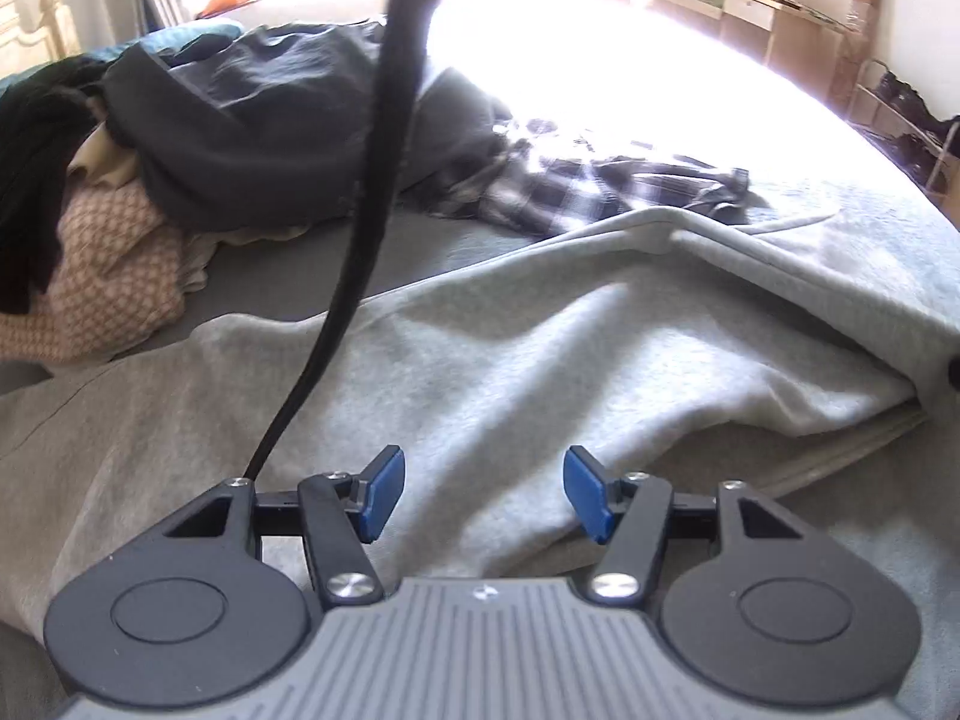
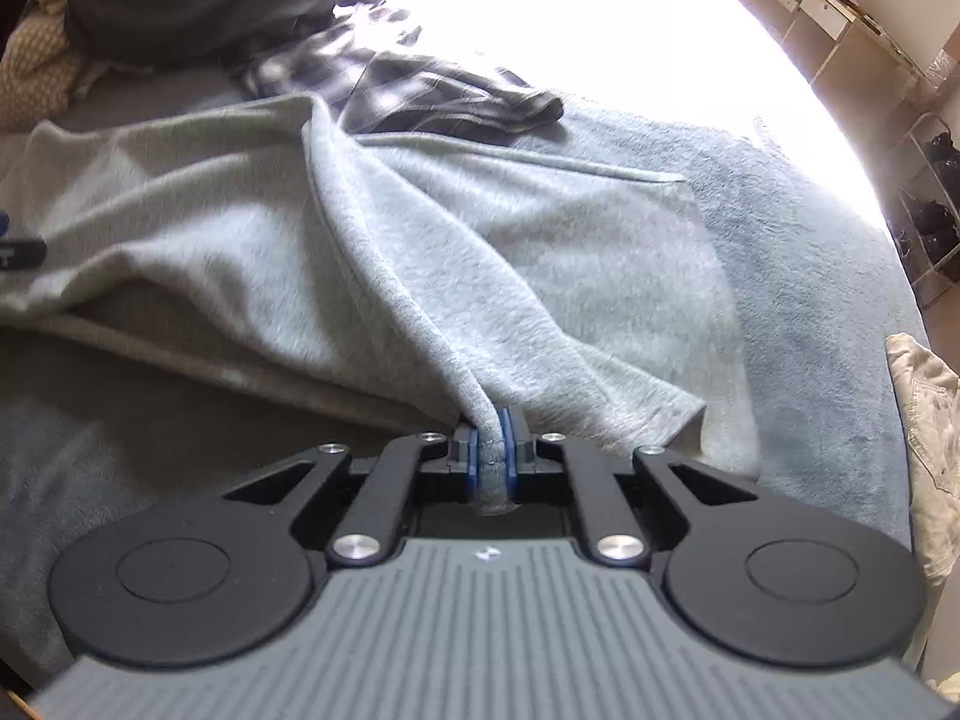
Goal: Fold clothes
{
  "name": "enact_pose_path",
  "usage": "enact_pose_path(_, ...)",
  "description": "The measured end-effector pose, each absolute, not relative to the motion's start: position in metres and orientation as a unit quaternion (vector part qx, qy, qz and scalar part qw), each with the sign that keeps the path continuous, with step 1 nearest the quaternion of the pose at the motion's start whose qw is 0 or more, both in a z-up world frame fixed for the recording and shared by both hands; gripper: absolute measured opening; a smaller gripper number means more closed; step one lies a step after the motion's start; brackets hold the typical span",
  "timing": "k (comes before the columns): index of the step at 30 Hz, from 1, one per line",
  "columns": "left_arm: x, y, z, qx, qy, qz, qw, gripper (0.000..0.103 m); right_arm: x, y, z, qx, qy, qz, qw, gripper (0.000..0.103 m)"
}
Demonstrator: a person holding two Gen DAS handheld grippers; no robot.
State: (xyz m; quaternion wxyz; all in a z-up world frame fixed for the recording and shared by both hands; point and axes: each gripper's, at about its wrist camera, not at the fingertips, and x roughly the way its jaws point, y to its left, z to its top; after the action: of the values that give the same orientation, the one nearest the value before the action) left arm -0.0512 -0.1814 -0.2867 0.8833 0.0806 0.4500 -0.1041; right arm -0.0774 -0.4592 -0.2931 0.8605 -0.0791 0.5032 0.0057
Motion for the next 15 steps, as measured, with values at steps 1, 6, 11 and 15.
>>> enact_pose_path(1, -0.051, -0.189, -0.288, 0.084, 0.448, -0.115, 0.883, 0.06, -0.071, -0.469, -0.28, -0.062, 0.495, 0.005, 0.867, 0.007)
enact_pose_path(6, -0.046, -0.219, -0.294, 0.096, 0.437, -0.163, 0.88, 0.06, -0.019, -0.519, -0.258, -0.008, 0.468, -0.002, 0.884, 0.007)
enact_pose_path(11, -0.039, -0.24, -0.303, 0.116, 0.432, -0.198, 0.872, 0.061, 0.049, -0.56, -0.286, 0.032, 0.497, 0.004, 0.867, 0.007)
enact_pose_path(15, -0.035, -0.25, -0.312, 0.135, 0.437, -0.217, 0.863, 0.061, 0.093, -0.573, -0.313, 0.037, 0.52, 0.01, 0.853, 0.007)
